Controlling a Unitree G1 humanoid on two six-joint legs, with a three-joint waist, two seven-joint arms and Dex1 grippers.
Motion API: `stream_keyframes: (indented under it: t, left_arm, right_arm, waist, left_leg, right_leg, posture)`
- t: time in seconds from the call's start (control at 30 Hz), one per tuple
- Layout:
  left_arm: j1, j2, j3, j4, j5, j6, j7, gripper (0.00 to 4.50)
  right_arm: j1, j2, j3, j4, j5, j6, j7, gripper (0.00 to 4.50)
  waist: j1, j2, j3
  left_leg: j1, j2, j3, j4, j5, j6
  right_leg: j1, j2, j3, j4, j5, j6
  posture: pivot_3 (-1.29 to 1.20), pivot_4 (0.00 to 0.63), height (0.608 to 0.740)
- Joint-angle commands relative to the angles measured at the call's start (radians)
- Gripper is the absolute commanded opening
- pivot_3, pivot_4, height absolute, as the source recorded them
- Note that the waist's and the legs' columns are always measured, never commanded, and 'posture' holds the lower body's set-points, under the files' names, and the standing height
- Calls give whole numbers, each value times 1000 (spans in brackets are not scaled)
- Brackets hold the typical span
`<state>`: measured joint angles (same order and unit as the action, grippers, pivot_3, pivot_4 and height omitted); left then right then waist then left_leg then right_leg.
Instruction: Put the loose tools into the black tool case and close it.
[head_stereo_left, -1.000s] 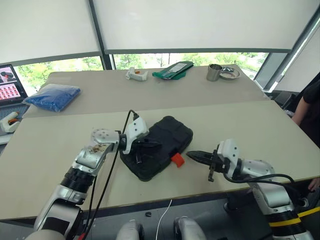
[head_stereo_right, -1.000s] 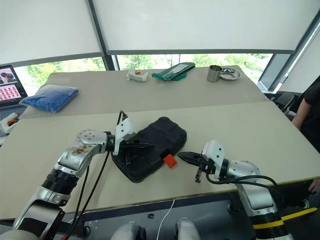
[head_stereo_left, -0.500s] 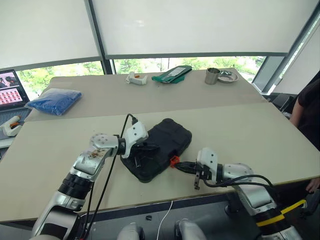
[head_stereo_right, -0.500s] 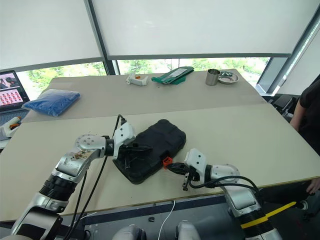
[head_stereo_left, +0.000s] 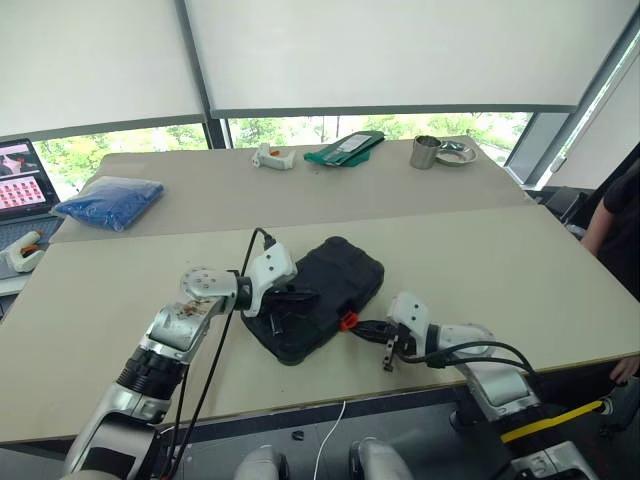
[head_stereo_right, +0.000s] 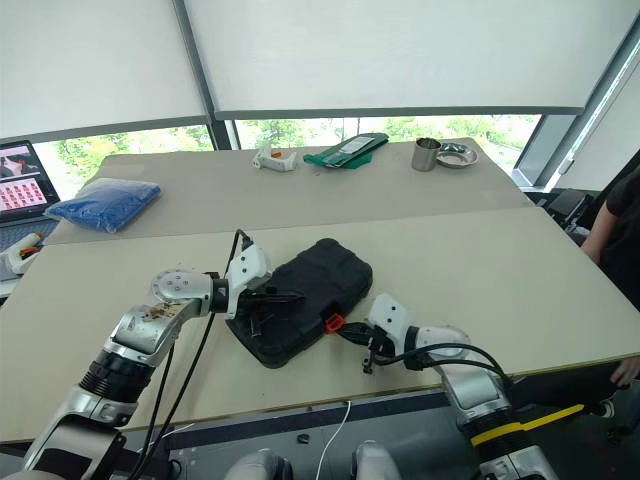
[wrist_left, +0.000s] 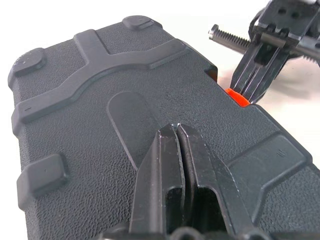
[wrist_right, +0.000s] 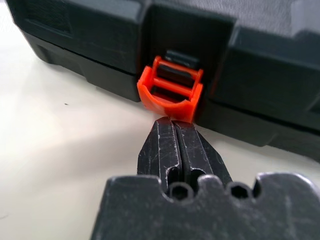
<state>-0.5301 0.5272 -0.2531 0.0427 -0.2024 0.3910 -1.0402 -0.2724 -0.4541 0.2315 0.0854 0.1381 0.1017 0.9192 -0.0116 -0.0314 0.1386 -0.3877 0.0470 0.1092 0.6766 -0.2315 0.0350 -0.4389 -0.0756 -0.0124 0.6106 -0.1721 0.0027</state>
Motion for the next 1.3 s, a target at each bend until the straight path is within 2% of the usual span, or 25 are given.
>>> stream_keyframes:
  t: [0.03, 0.27, 0.47, 0.87, 1.13, 1.3]
  left_arm:
    - [40, -13, -55, 67, 35, 43, 1, 146]
    - [46, -18, -55, 70, 36, 50, 5, 146]
    - [58, -8, -56, 74, 38, 52, 0, 146]
    - [59, -20, -57, 86, 38, 55, -2, 146]
    - [71, -8, -26, 100, 33, 22, -12, 146]
    - [80, -6, -16, 99, 35, 11, -14, 146]
  right_arm:
    - [-45, 34, -9, -4, 10, -43, -9, 0]
    - [-59, 88, -41, -44, 64, -89, 9, 0]
    - [-60, 98, -97, -134, 162, -34, 24, 0]
    - [-72, 93, -71, -86, 140, 20, 35, 0]
    - [-4, 7, -109, -171, 175, 66, 67, 0]
    - [36, -35, -85, -156, 146, 102, 55, 0]
  waist:
    - [0, 0, 0]
    - [-8, 0, 0]
    - [-10, 0, 1]
    - [-15, 1, 0]
    - [-3, 2, -1]
    - [-5, 2, -1]
  left_leg:
    - [0, 0, 0, 0, 0, 0]
    - [1, 1, 0, 0, -1, -2]
    - [0, 2, 0, -1, -4, -6]
    - [3, 2, -1, -2, -5, -8]
    - [3, 0, 0, -7, -5, -9]
    - [4, 0, 0, -10, -5, -9]
  right_leg:
    - [0, 0, 0, 0, 0, 0]
    - [-1, 1, 0, 1, 0, 0]
    - [-3, 3, 0, 1, 0, 0]
    - [-1, 2, 0, 1, 0, 0]
    - [-1, 0, 0, -3, -1, -1]
    - [-1, 1, 0, -2, -3, -3]
  posture:
    - [0, 150, 740]
    - [0, 150, 740]
    - [0, 150, 740]
    - [0, 150, 740]
    - [0, 150, 740]
    - [0, 150, 740]
